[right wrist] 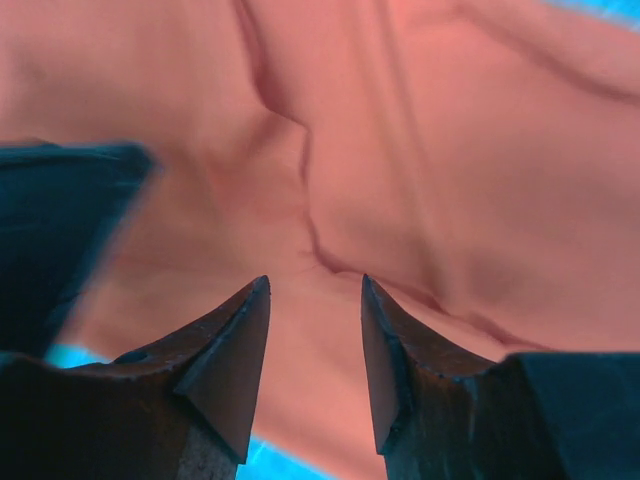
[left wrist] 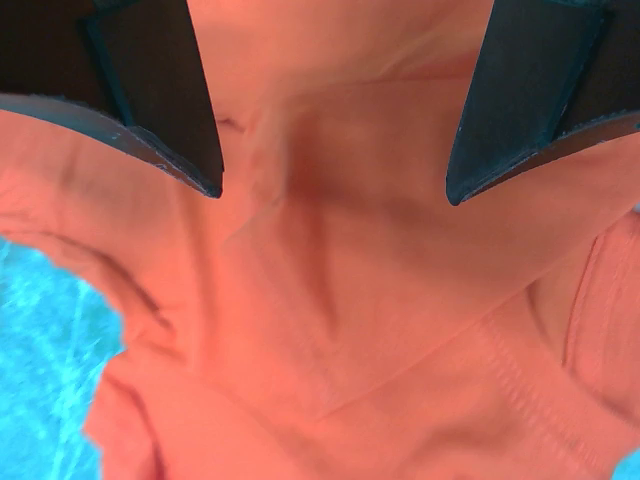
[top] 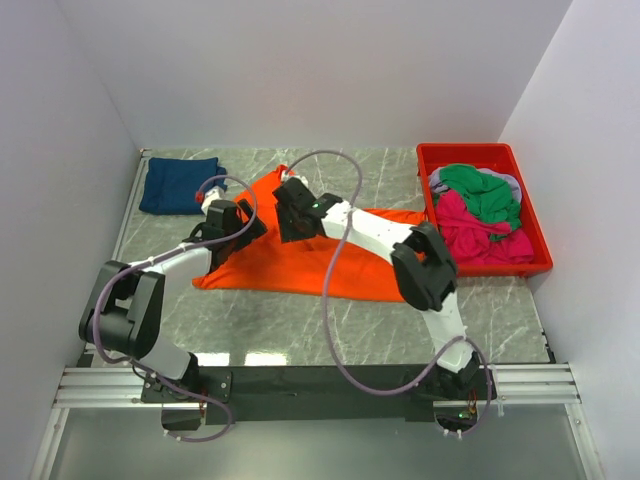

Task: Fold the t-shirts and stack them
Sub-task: Fold the tshirt

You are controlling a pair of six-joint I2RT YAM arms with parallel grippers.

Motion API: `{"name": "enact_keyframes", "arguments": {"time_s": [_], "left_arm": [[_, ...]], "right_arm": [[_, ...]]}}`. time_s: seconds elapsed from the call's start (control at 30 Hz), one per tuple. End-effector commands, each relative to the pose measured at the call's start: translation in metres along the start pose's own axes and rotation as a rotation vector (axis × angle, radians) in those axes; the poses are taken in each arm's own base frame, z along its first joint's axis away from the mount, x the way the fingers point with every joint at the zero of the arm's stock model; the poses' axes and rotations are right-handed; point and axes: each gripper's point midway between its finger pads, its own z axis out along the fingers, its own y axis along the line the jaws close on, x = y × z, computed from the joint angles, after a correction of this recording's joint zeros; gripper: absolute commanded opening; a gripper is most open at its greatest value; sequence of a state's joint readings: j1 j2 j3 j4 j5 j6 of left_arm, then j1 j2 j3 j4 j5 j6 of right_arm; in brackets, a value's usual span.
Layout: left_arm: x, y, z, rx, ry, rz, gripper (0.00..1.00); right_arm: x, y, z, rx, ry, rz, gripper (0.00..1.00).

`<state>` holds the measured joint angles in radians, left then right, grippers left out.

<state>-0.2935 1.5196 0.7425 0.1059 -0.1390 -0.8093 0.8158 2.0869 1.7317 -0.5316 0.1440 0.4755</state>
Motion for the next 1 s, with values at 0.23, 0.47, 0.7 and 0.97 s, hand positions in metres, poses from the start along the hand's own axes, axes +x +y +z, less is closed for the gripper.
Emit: {"name": "enact_keyframes", "arguments": {"time_s": [0.23,0.47,0.7,0.97], "left_arm": [[-0.023,-0.014,0.009,0.007,-0.061,-0.055,0.99],[-0.026,-0.008,0.021,-0.022,-0.062,-0.095,0.99],[-0.025,0.002,0.028,-0.033,-0.051,-0.113,0.99],[-0.018,0.011,0.031,-0.034,-0.027,-0.124,0.99]], "right_arm": [[0.012,0.016,0.031,-0.067,0.030,-0.018,0.47],[0.009,0.024,0.043,-0.090,0.015,-0.001,0.47],[0.011,0.024,0.068,-0.073,0.024,0.014,0.45],[0.002,0.018,0.078,-0.064,0.000,0.048,0.42]]}}
